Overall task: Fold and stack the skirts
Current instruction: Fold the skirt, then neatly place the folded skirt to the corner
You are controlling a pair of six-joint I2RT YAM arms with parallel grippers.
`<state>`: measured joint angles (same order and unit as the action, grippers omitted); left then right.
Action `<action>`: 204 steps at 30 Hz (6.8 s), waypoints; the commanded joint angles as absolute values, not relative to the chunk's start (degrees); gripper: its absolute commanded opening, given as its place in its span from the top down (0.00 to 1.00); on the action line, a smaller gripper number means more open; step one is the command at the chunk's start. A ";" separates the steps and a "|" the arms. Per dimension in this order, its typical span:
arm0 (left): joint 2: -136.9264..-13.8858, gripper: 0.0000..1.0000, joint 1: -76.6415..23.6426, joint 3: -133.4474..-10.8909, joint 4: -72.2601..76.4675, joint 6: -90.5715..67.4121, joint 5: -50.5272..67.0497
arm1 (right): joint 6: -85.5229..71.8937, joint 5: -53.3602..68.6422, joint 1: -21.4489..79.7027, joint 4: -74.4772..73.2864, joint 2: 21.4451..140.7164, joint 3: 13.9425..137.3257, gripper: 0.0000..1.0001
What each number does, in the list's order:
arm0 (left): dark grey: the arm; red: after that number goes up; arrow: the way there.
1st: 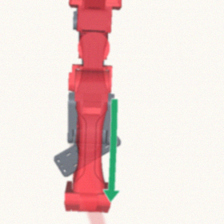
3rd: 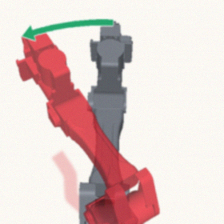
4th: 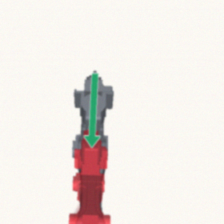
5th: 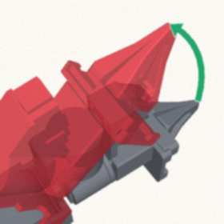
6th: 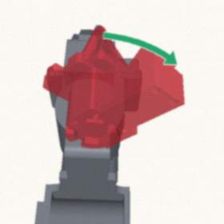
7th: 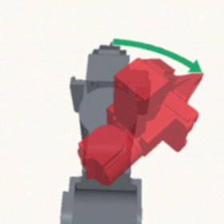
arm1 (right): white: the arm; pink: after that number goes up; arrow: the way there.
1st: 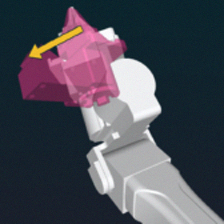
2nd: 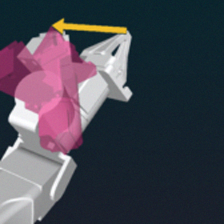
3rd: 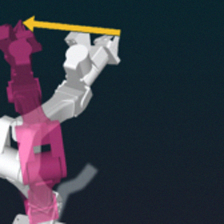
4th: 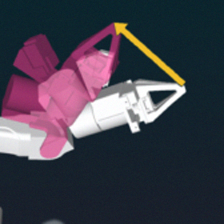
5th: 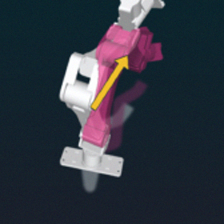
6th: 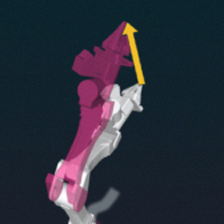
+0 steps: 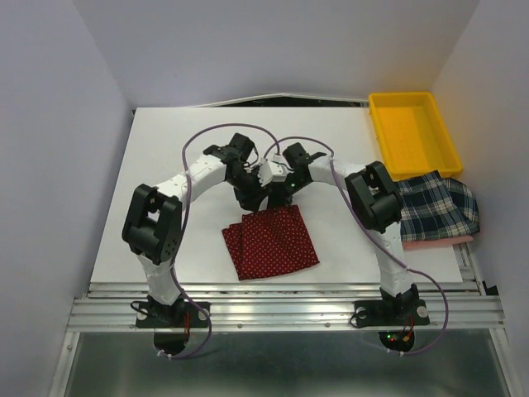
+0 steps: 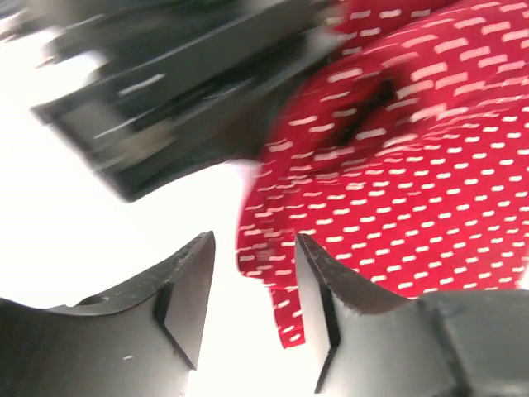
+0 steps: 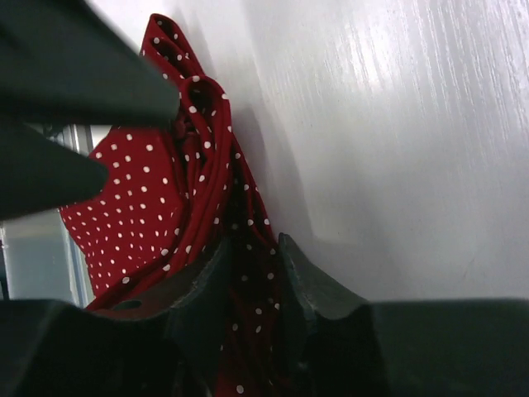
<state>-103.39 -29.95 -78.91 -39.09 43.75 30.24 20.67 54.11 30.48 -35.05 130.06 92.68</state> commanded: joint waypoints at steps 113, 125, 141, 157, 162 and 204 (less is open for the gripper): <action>-99.32 0.92 -68.99 -73.21 -16.79 23.11 -2.20 | -12.66 52.29 13.97 -31.64 106.08 55.19 0.00; -100.19 0.88 -68.82 -72.86 -16.88 26.45 2.28 | -15.29 56.60 13.97 -27.60 110.04 58.80 0.00; -100.99 0.65 -68.64 -71.10 -15.82 30.50 2.38 | -19.51 54.67 15.03 -19.25 112.41 59.50 0.48; -80.07 0.23 -30.63 -65.41 -27.33 3.61 25.74 | -22.59 46.59 14.42 -13.01 104.25 54.85 0.99; -79.28 0.22 -19.70 -57.76 -26.37 -4.72 33.02 | -23.47 42.63 12.39 -12.92 101.26 53.53 0.99; -99.31 0.28 -26.10 -54.75 -7.12 -37.00 24.35 | -16.53 40.26 11.87 -18.54 103.97 56.60 0.99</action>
<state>-98.41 -24.84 -52.93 -5.17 -37.76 27.75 -18.79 40.95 11.97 -17.10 103.55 54.26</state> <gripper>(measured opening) 0.756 0.121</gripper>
